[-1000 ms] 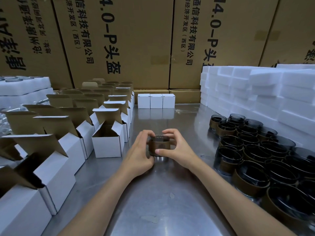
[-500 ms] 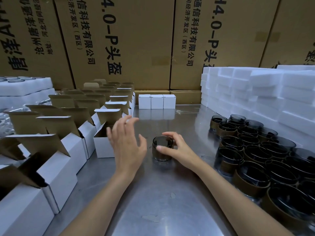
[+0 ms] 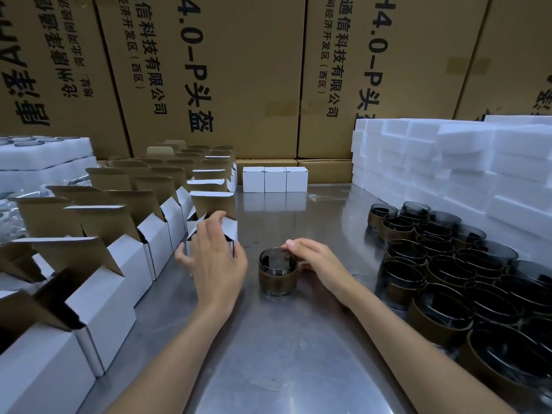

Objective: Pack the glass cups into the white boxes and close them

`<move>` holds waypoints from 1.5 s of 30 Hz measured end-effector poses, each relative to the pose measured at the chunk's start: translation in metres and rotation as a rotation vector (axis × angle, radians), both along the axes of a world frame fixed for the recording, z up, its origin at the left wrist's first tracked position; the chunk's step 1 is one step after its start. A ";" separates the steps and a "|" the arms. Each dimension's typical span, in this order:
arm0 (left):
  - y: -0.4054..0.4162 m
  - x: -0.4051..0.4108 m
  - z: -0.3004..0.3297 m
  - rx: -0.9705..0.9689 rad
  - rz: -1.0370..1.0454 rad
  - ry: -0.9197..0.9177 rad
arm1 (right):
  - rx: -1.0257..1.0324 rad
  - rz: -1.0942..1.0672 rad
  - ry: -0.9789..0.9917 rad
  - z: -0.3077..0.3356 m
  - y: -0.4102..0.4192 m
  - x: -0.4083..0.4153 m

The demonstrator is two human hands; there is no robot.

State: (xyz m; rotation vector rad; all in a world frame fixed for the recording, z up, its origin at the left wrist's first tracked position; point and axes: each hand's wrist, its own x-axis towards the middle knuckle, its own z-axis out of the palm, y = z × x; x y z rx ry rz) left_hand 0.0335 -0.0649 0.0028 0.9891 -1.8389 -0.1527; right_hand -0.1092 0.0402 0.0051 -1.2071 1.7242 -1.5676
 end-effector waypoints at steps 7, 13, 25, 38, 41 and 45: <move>0.017 -0.007 0.003 -0.074 -0.283 0.030 | -0.024 -0.045 0.030 0.000 -0.001 0.002; 0.030 -0.012 0.006 -0.008 -0.451 0.104 | -0.060 -0.069 0.009 0.003 -0.001 0.005; 0.034 -0.013 0.011 -0.188 -0.567 0.300 | -0.073 -0.155 0.121 0.000 -0.009 0.014; 0.012 -0.017 0.000 0.559 -0.633 0.407 | -0.032 -0.232 0.087 0.006 -0.009 0.012; 0.014 -0.017 -0.001 0.551 -0.600 0.405 | -0.027 -0.293 0.093 0.008 -0.008 0.010; 0.011 -0.016 -0.001 0.545 -0.559 0.425 | -0.029 -0.337 0.040 0.010 -0.006 0.006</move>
